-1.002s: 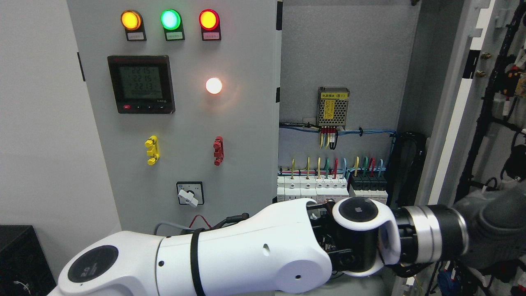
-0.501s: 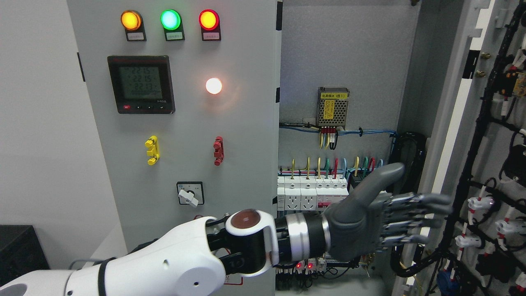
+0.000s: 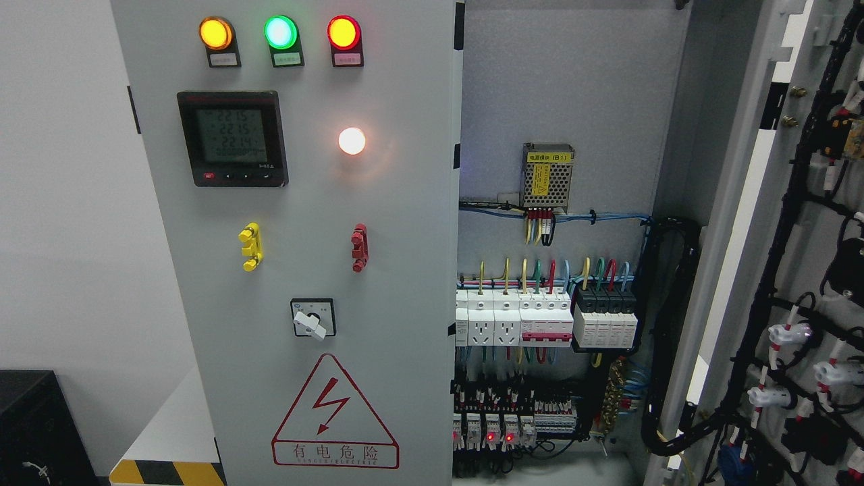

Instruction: Open door with both hands

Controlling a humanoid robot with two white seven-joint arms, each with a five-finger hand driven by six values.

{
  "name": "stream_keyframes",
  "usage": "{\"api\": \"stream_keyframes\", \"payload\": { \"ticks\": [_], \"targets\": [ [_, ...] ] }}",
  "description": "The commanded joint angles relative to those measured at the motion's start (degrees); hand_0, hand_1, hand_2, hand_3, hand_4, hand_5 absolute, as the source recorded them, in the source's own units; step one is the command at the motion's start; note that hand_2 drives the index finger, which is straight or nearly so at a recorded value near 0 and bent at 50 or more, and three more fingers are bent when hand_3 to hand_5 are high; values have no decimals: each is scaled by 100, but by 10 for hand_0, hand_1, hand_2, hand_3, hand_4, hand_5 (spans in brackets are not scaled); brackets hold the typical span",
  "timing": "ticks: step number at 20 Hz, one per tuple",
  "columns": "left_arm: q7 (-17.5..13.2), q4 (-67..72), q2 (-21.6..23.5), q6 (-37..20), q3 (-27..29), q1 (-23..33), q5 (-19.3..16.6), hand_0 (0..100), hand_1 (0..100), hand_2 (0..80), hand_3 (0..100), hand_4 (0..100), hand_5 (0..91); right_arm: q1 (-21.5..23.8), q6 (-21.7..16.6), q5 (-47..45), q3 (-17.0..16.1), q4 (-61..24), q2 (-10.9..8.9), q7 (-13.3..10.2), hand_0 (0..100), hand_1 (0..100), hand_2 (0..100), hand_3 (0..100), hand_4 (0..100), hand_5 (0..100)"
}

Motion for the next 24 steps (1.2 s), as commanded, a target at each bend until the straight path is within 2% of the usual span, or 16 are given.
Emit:
{"api": "stream_keyframes", "payload": {
  "ticks": [1, 3, 5, 8, 9, 10, 11, 12, 14, 15, 18, 20, 24],
  "targets": [
    [-6, 4208, -503, -633, 1307, 2468, -931, 0, 0, 0, 0, 0, 0, 132, -7, -4, -193, -4, 0, 3, 0, 0, 0, 0, 0, 0],
    [-15, 6299, -1830, -714, 1906, 2575, -1132, 0, 0, 0, 0, 0, 0, 132, -7, -4, -185, -4, 0, 3, 0, 0, 0, 0, 0, 0],
    [-15, 7999, -2860, -714, 2285, 2575, -1238, 0, 0, 0, 0, 0, 0, 132, -7, -4, -193, 5, 0, 3, 0, 0, 0, 0, 0, 0],
    [11, 9295, -3741, -645, 2864, 2566, -1265, 0, 0, 0, 0, 0, 0, 132, -7, -4, -185, 5, 0, 3, 0, 0, 0, 0, 0, 0],
    [20, 9481, -3883, -600, 3250, 2558, -1361, 0, 0, 0, 0, 0, 0, 132, 2, -4, -185, -4, 0, 3, 0, 0, 0, 0, 0, 0],
    [37, 9613, -4058, -504, 3836, 2558, -1623, 0, 0, 0, 0, 0, 0, 132, -7, -4, -185, 5, 0, 3, 0, 0, 0, 0, 0, 0],
    [107, 9632, -4147, -382, 4564, 2549, -2052, 0, 0, 0, 0, 0, 0, 132, -7, 5, -193, -4, 0, 3, 0, 0, 0, 0, 0, 0],
    [317, 9624, -4200, -267, 5277, 2523, -2665, 0, 0, 0, 0, 0, 0, 132, 2, -4, -185, -4, 0, 3, 0, 0, 0, 0, 0, 0],
    [896, 9615, -4261, -91, 6211, 2453, -3966, 0, 0, 0, 0, 0, 0, 132, 2, 5, -193, 5, 0, 3, 0, 0, 0, 0, 0, 0],
    [1081, 9597, -4288, -73, 6572, 2444, -4346, 0, 0, 0, 0, 0, 0, 132, -7, -4, -193, -4, 0, 3, 0, 0, 0, 0, 0, 0],
    [1206, 9597, -4428, 76, 7505, 2443, -4526, 0, 0, 0, 0, 0, 0, 132, -7, 5, -185, 5, 0, 3, 0, 0, 0, 0, 0, 0],
    [1198, 9597, -4438, 278, 7761, 2443, -4535, 0, 0, 0, 0, 0, 0, 132, -7, -4, -185, 5, 0, 3, 0, 0, 0, 0, 0, 0],
    [1180, 9518, -4429, 305, 8095, 2461, -4526, 0, 0, 0, 0, 0, 0, 132, -7, -4, -193, -4, 0, 3, 0, 0, 0, 0, 0, 0]
  ]
}}
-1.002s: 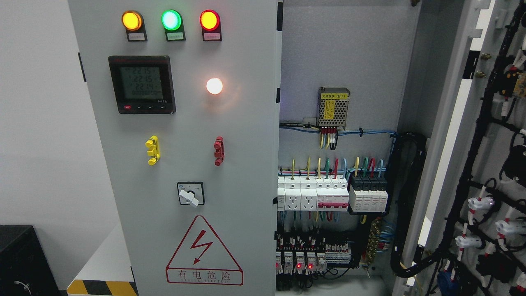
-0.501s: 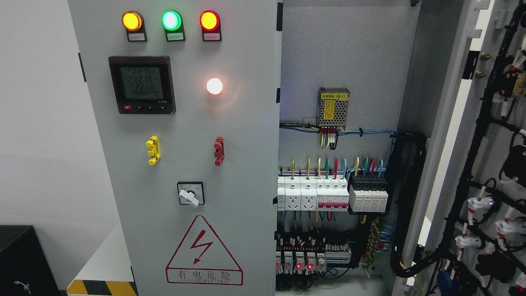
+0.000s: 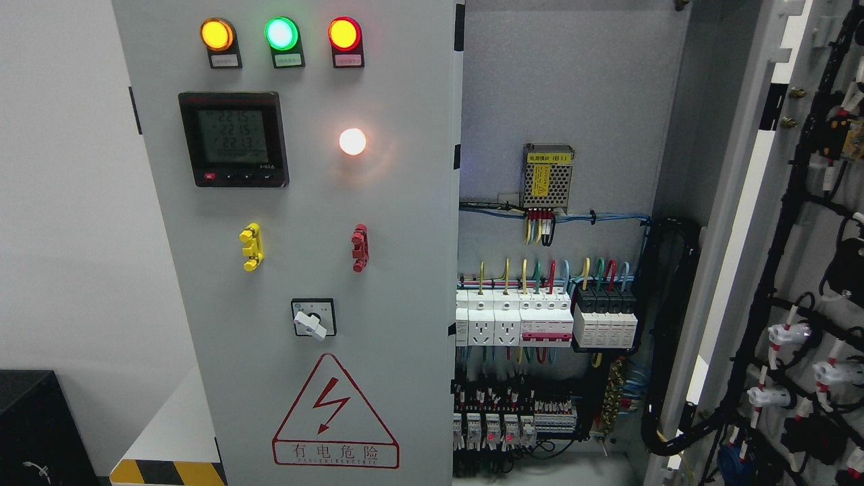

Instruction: Open door with both hands

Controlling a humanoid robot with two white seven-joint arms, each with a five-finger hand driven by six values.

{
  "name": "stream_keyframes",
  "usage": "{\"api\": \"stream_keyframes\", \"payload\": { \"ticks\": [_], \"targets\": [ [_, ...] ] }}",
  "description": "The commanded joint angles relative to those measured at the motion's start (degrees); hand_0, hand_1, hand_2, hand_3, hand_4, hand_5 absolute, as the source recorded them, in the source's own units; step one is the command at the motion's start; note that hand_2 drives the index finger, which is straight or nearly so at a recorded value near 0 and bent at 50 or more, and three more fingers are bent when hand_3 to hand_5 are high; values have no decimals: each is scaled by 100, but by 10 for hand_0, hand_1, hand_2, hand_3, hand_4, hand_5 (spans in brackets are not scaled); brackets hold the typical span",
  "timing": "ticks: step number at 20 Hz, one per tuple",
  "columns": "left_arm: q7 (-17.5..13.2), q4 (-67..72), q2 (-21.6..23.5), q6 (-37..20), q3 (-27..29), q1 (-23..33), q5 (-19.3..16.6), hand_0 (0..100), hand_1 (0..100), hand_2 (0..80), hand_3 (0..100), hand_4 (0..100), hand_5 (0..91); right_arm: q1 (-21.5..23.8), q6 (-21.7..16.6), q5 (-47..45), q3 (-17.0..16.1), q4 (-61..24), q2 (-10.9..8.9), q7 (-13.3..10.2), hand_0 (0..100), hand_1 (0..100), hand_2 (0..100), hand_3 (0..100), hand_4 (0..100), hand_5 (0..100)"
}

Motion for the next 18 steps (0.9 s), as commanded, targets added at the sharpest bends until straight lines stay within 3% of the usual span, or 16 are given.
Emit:
{"api": "stream_keyframes", "payload": {
  "ticks": [1, 7, 11, 14, 16, 18],
  "targets": [
    [22, 1314, -843, 56, 2623, 127, -460, 0, 0, 0, 0, 0, 0, 132, -3, -2, -193, -5, 0, 3, 0, 0, 0, 0, 0, 0],
    [22, 1314, -843, 65, 2632, 127, -434, 0, 0, 0, 0, 0, 0, 149, -3, 7, -202, -13, -9, -6, 0, 0, 0, 0, 0, 0],
    [40, 1314, -860, 56, 2606, 127, -434, 0, 0, 0, 0, 0, 0, 315, -169, 7, -202, -828, 0, 3, 0, 0, 0, 0, 0, 0],
    [49, 1322, -851, 56, 2588, 127, -434, 0, 0, 0, 0, 0, 0, 859, -625, -1, -202, -3073, -166, 3, 0, 0, 0, 0, 0, 0],
    [40, 1305, -860, 56, 2527, 127, -442, 0, 0, 0, 0, 0, 0, 1351, -880, -2, -202, -4716, -412, 3, 0, 0, 0, 0, 0, 0],
    [31, 1305, -860, 39, 2518, 127, -434, 0, 0, 0, 0, 0, 0, 1511, -943, -2, -185, -5810, -483, 3, 0, 0, 0, 0, 0, 0]
  ]
}}
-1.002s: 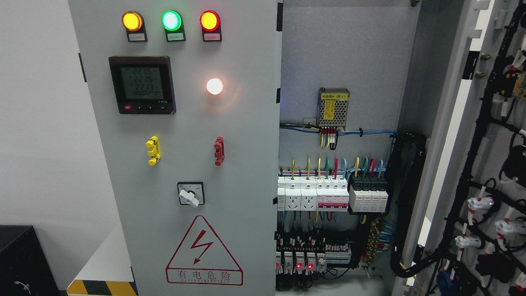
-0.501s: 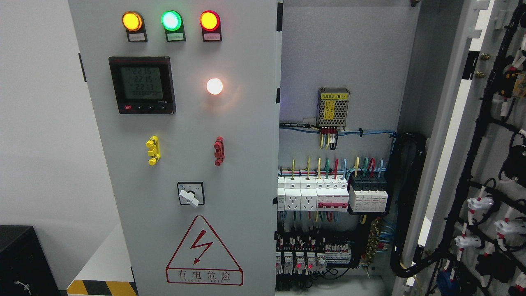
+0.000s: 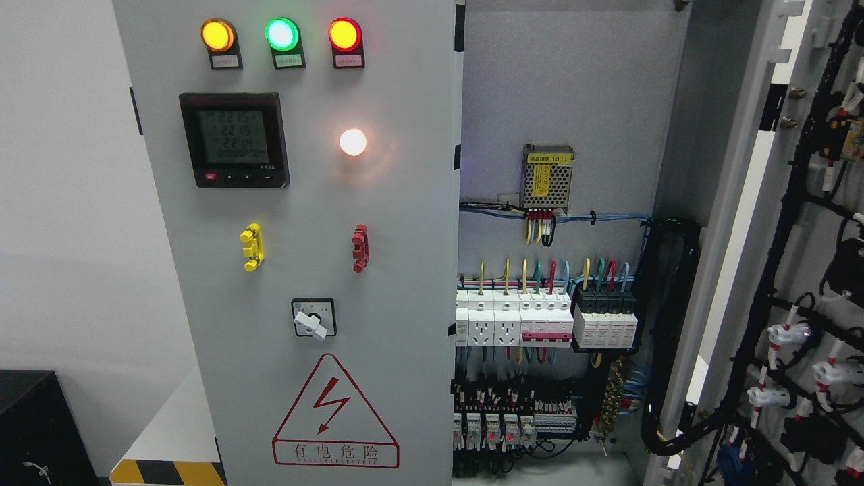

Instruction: Open door with both hands

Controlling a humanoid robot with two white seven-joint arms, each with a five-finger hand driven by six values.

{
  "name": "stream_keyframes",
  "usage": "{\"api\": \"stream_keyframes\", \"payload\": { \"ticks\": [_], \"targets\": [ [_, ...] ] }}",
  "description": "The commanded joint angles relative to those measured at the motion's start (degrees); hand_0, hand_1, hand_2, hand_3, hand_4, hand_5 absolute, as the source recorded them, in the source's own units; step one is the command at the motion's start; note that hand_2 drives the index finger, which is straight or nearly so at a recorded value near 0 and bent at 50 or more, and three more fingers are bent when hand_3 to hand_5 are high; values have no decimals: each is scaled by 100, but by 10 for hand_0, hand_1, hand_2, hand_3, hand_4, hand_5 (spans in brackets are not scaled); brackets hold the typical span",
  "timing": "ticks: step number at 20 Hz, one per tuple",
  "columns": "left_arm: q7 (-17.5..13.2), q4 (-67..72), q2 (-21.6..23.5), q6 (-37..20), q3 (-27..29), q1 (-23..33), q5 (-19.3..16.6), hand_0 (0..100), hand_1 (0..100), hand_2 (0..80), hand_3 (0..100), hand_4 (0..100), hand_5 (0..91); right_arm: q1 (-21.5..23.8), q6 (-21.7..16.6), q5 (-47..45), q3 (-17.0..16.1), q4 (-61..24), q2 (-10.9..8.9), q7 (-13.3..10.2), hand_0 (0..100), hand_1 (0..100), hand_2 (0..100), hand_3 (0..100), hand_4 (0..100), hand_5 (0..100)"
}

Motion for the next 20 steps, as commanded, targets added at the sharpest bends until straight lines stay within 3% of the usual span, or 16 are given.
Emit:
{"api": "stream_keyframes", "payload": {
  "ticks": [1, 7, 11, 13, 16, 20],
  "targets": [
    [-23, 249, -174, -31, 410, 115, -33, 0, 0, 0, 0, 0, 0, 715, -207, -3, -64, -4773, -303, -6, 0, 0, 0, 0, 0, 0],
    [-15, 240, -200, -66, -222, 107, 2, 0, 0, 0, 0, 0, 0, 1258, -198, -91, 182, -7207, -311, 3, 0, 0, 0, 0, 0, 0],
    [-14, 258, -217, -66, -520, 80, 46, 0, 0, 0, 0, 0, 0, 1849, -207, -82, 717, -8843, -294, 11, 0, 0, 0, 0, 0, 0],
    [-14, 258, -218, -66, -793, 80, 194, 0, 0, 0, 0, 0, 0, 1771, -277, -82, 981, -9117, -320, 3, 0, 0, 0, 0, 0, 0],
    [-23, 258, -218, -66, -1004, 80, 529, 0, 0, 0, 0, 0, 0, 1402, -803, -82, 1219, -9215, -346, -6, 0, 0, 0, 0, 0, 0],
    [-50, 232, -226, -66, -996, 89, 538, 0, 0, 0, 0, 0, 0, 945, -901, -91, 1167, -9618, -320, -24, 0, 0, 0, 0, 0, 0]
  ]
}}
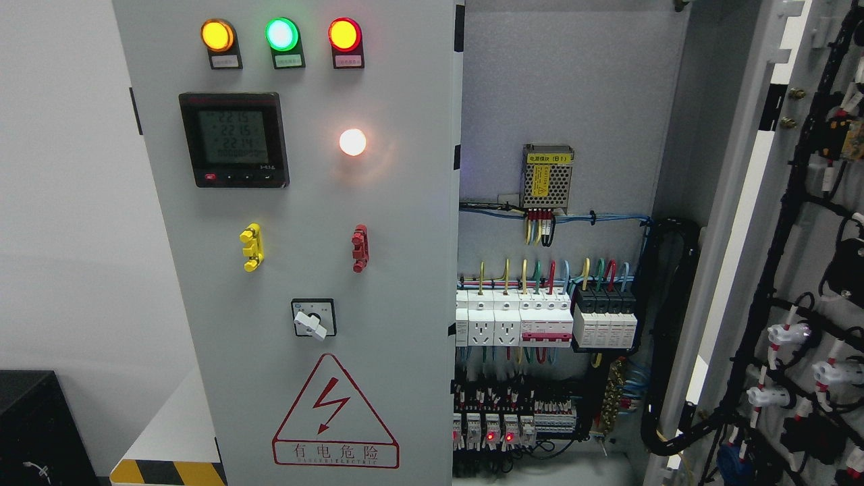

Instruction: Open door with both hands

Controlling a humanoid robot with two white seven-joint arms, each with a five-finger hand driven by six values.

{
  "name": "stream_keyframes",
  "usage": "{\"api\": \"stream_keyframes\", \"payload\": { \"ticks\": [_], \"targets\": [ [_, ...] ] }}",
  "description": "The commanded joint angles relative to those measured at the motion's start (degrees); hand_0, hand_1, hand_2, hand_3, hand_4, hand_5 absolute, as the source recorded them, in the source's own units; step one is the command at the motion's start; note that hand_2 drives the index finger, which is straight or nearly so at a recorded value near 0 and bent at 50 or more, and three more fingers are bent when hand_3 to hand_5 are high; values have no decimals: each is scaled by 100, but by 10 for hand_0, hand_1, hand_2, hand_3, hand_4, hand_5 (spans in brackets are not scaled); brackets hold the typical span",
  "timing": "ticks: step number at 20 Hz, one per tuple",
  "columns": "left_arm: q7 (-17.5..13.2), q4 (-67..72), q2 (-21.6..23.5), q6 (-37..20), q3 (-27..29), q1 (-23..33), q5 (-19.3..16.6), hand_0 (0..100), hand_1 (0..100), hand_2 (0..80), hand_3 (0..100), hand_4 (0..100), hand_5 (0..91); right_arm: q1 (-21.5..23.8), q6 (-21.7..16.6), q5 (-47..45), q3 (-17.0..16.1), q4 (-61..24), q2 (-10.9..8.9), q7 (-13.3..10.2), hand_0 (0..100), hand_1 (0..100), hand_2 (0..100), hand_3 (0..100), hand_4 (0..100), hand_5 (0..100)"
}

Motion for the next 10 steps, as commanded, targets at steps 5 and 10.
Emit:
{"api": "stream_keyframes", "payload": {
  "ticks": [5, 10],
  "targets": [
    [-24, 23, -155, -2, -430, 88, 174, 0, 0, 0, 0, 0, 0, -861, -123, -10, 515, -3192, -48, -30, 0, 0, 0, 0, 0, 0],
    [-24, 14, -164, -2, -430, 88, 174, 0, 0, 0, 0, 0, 0, -1915, 17, -37, 357, -3071, -127, 14, 0, 0, 0, 0, 0, 0]
  ]
}}
